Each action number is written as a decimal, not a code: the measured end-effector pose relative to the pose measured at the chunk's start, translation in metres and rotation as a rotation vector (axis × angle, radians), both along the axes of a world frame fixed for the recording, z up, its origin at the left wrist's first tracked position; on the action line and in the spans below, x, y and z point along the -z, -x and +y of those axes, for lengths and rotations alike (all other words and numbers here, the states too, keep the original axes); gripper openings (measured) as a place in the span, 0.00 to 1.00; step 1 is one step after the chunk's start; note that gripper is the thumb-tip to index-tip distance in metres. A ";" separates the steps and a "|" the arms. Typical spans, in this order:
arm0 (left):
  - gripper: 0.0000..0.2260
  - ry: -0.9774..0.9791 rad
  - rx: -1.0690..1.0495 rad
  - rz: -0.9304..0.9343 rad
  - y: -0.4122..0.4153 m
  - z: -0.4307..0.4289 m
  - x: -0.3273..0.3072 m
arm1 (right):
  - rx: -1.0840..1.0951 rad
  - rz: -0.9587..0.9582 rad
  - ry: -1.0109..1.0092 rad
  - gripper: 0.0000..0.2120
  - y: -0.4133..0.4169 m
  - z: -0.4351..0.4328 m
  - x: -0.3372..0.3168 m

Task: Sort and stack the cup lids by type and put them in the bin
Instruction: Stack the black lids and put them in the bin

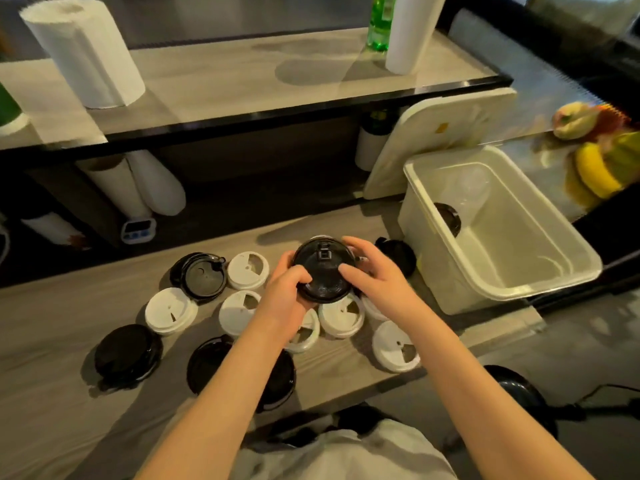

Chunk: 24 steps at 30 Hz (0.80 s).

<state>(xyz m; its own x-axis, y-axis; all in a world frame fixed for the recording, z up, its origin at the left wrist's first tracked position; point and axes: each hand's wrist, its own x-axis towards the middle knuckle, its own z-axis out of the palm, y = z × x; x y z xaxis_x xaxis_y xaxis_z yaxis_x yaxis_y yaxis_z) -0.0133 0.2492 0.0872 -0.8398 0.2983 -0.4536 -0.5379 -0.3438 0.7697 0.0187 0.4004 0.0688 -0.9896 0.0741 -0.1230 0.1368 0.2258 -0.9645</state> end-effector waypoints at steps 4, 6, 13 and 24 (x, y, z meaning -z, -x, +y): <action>0.16 0.031 0.103 0.145 0.002 0.052 -0.025 | 0.078 0.038 0.145 0.15 -0.007 0.053 -0.025; 0.15 0.100 0.187 0.232 0.003 0.081 -0.033 | 0.169 0.068 0.199 0.14 -0.011 0.082 -0.039; 0.20 0.595 0.294 0.600 0.025 0.181 -0.047 | 0.277 0.053 0.254 0.19 -0.009 0.183 -0.064; 0.27 0.982 0.304 0.595 0.065 0.232 -0.014 | 0.673 -0.277 0.634 0.22 0.055 0.221 -0.001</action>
<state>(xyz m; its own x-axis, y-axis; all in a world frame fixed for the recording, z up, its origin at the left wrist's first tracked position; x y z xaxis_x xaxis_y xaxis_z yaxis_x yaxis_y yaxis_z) -0.0781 0.4814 0.1017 -0.9508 0.2640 -0.1621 0.0355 0.6128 0.7894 -0.0367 0.6217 0.0702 -0.6940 0.4547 -0.5582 0.2888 -0.5344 -0.7944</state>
